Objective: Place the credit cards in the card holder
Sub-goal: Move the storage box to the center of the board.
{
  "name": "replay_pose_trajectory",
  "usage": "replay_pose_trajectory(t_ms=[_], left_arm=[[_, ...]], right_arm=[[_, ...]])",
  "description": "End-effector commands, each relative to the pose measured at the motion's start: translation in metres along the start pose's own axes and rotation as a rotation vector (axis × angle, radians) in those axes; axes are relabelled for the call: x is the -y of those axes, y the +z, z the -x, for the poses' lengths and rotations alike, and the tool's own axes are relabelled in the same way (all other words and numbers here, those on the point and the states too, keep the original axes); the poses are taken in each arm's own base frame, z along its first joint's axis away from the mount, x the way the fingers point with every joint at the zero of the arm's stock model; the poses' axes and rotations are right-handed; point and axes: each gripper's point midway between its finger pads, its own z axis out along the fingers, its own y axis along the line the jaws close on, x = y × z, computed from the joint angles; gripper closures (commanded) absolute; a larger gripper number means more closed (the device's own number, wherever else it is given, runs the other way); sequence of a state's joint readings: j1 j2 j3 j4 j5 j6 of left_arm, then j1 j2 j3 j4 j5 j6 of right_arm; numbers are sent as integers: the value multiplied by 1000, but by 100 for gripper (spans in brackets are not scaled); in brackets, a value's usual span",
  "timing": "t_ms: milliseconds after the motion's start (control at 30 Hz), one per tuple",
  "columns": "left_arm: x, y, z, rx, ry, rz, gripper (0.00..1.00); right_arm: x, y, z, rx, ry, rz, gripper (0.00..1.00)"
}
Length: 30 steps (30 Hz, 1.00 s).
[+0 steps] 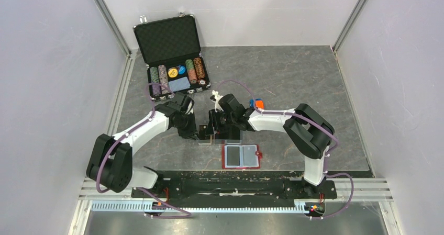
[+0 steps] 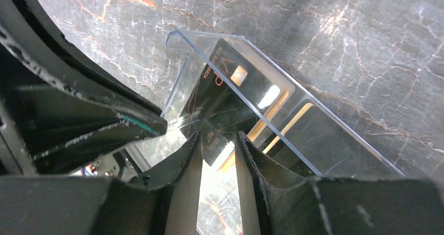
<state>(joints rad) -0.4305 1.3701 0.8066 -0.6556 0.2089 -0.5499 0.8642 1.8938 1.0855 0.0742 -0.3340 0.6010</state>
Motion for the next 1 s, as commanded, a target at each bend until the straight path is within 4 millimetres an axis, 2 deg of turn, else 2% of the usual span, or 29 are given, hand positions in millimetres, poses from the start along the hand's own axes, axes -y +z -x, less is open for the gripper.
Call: replay_pose_trajectory(t_ms=[0, 33, 133, 233, 467, 533, 667, 800, 900, 967], left_arm=[[17, -7, 2, 37, -41, -67, 70], [17, -10, 6, 57, -38, -61, 61], [7, -18, 17, 107, -25, 14, 53], [-7, -17, 21, 86, 20, 105, 53], [4, 8, 23, 15, 78, 44, 55], [4, 13, 23, 9, 79, 45, 60], [0, 17, 21, 0, 71, 63, 77], [0, 16, 18, 13, 31, 53, 86], [-1, 17, 13, 26, -19, 44, 96], [-3, 19, 8, 31, -57, 45, 98]], right_arm=[[2, -1, 6, 10, -61, -62, 66], [2, -3, 7, 16, -66, -66, 66], [4, -7, 3, 6, -65, -84, 65], [7, -10, 2, 6, -58, -95, 67], [9, -8, -7, -12, -44, -82, 69], [8, -6, -7, -11, -45, -72, 69], [3, -5, -4, 1, -41, -44, 69], [-1, -4, -2, 4, -42, -27, 71], [-2, -3, -1, 7, -36, -20, 71], [-3, -2, -1, 2, -34, -16, 71]])
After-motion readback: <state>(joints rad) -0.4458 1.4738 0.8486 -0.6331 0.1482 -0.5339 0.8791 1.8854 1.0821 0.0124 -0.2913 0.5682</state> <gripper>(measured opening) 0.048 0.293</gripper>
